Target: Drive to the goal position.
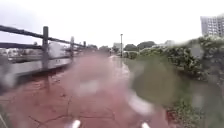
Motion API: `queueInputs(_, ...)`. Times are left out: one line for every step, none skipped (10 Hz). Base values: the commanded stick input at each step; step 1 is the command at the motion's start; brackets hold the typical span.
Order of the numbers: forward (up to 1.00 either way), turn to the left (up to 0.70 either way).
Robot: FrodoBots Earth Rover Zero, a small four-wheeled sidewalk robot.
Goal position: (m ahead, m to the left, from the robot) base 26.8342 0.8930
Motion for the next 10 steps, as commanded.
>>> queueInputs(0.7, 0.0)
queueInputs(0.7, 0.0)
queueInputs(0.7, 0.0)
queueInputs(0.7, 0.0)
queueInputs(0.7, 0.0)
queueInputs(0.7, 0.0)
queueInputs(0.7, 0.0)
queueInputs(0.7, 0.0)
queueInputs(0.7, 0.0)
queueInputs(0.7, 0.0)
